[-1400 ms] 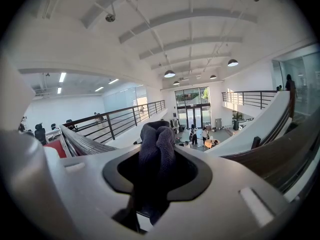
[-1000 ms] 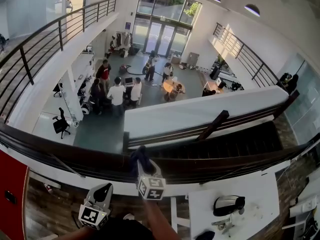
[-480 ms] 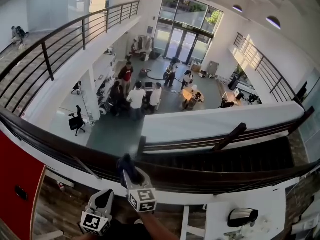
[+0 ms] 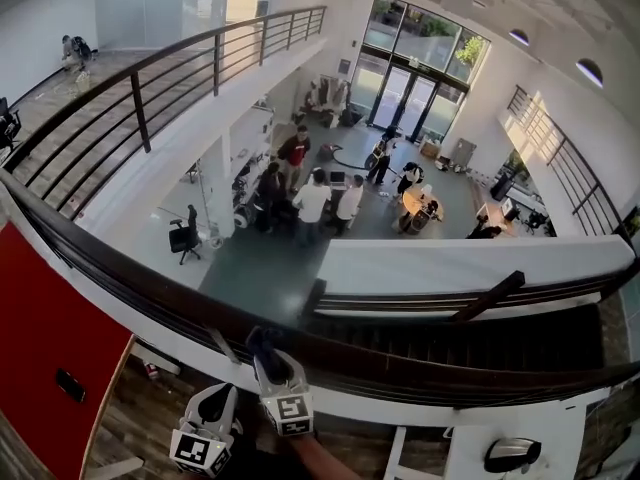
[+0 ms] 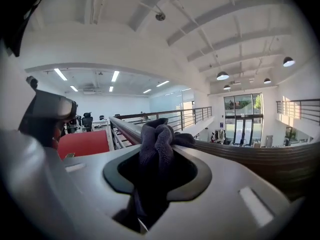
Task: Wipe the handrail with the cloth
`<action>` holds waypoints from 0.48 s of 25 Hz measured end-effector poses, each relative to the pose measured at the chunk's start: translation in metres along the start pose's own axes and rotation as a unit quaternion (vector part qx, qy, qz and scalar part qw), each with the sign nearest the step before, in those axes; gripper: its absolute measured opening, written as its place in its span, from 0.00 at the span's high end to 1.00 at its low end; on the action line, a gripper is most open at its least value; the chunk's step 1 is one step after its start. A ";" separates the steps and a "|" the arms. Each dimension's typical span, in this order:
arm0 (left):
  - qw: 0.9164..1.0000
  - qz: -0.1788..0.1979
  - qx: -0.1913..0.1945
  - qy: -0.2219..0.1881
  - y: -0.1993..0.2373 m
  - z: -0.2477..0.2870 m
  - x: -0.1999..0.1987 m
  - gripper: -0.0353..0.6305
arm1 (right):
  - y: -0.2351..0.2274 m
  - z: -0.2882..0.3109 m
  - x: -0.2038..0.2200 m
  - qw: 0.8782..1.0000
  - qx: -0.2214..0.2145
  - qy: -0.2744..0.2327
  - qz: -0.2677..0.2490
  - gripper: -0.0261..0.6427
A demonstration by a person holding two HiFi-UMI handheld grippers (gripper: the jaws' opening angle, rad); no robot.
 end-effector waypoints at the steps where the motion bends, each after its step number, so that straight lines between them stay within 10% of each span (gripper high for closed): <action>1: 1.000 0.001 0.000 0.000 0.006 -0.004 0.000 0.95 | 0.008 0.004 0.001 1.000 -0.004 -0.006 -0.007 0.78; 12: 1.000 0.001 -0.011 0.007 0.065 -0.043 0.003 0.95 | 0.059 0.065 0.075 0.997 -0.003 0.076 -0.025 0.78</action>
Point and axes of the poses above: the fingertips, and each gripper's own axes: z forward along the fingers, y to its left, x out of its underside, the point moved 8 cm from there along -z, backward along the fingers, and after that the axes turned 14 degrees about x, right-handed, at the moved point
